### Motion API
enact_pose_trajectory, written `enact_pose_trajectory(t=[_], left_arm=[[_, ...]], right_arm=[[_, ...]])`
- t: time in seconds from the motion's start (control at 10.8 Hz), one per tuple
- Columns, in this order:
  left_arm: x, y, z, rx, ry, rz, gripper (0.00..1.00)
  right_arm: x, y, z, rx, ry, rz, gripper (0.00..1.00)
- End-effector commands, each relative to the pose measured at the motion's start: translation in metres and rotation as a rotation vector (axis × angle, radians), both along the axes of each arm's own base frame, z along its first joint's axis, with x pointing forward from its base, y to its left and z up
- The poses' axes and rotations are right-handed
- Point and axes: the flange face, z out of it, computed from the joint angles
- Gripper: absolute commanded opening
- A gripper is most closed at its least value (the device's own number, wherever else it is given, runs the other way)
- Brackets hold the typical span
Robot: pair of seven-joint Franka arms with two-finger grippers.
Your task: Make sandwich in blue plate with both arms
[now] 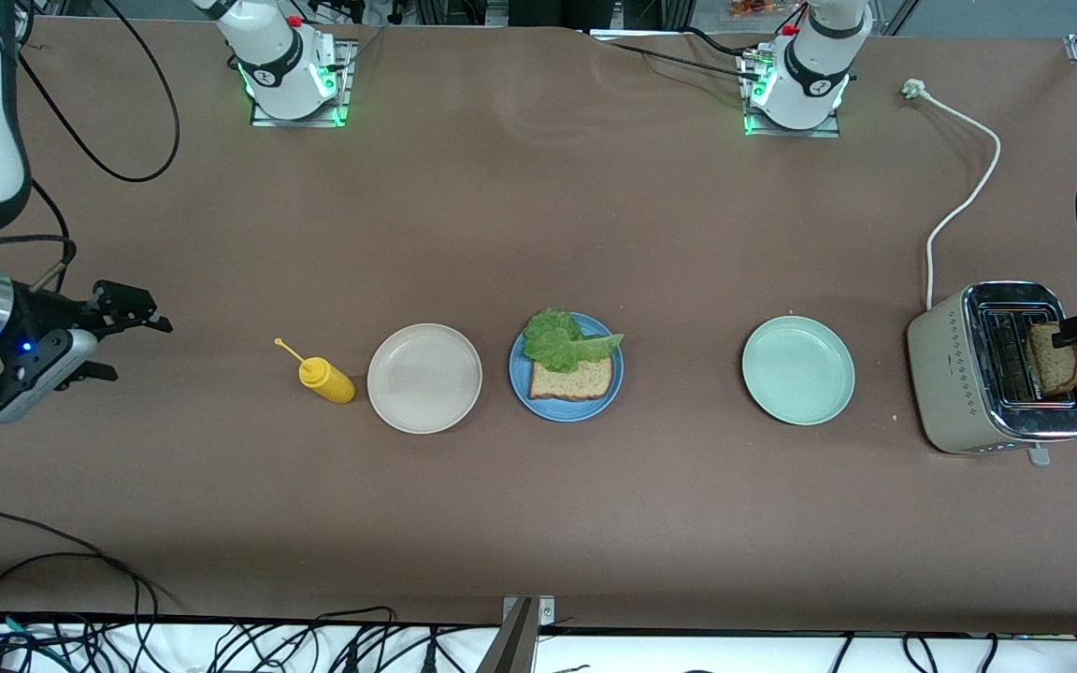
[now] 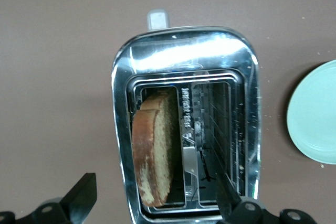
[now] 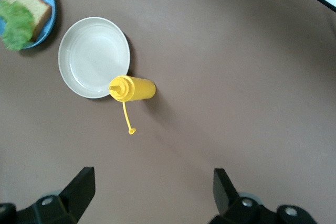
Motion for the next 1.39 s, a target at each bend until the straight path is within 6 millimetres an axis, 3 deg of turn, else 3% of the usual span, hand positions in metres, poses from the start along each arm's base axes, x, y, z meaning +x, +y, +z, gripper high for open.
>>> enact_pose_trajectory(t=[0.0, 0.19, 0.28, 0.37, 0.56, 0.65, 1.02, 1.3], left_arm=[[0.01, 0.021, -0.023, 0.013, -0.02, 0.011, 1.0], [0.011, 0.021, -0.035, -0.048, -0.027, 0.049, 0.88], [0.012, 0.021, -0.038, -0.051, -0.024, 0.059, 0.75], [0.013, 0.02, -0.045, -0.07, -0.022, 0.1, 0.55], [0.013, 0.019, -0.044, -0.078, -0.021, 0.108, 0.06], [0.012, 0.019, -0.043, -0.078, -0.018, 0.108, 0.0], [0.012, 0.017, -0.036, -0.076, -0.012, 0.102, 0.0], [0.013, 0.004, 0.003, -0.076, 0.012, 0.074, 0.0]], right_arm=[[-0.045, 0.02, 0.022, -0.119, 0.005, -0.134, 1.0], [-0.075, 0.031, 0.039, -0.166, -0.001, -0.287, 1.0], [-0.089, 0.029, 0.045, -0.172, -0.004, -0.321, 1.0], [-0.096, 0.019, 0.054, -0.172, -0.012, -0.335, 1.0], [-0.107, 0.001, 0.071, -0.171, -0.014, -0.359, 1.0], [-0.112, 0.0, 0.079, -0.17, -0.02, -0.37, 1.0], [-0.103, -0.002, 0.1, -0.184, -0.065, -0.388, 1.0], [-0.098, -0.009, 0.102, -0.197, -0.073, -0.421, 1.0]])
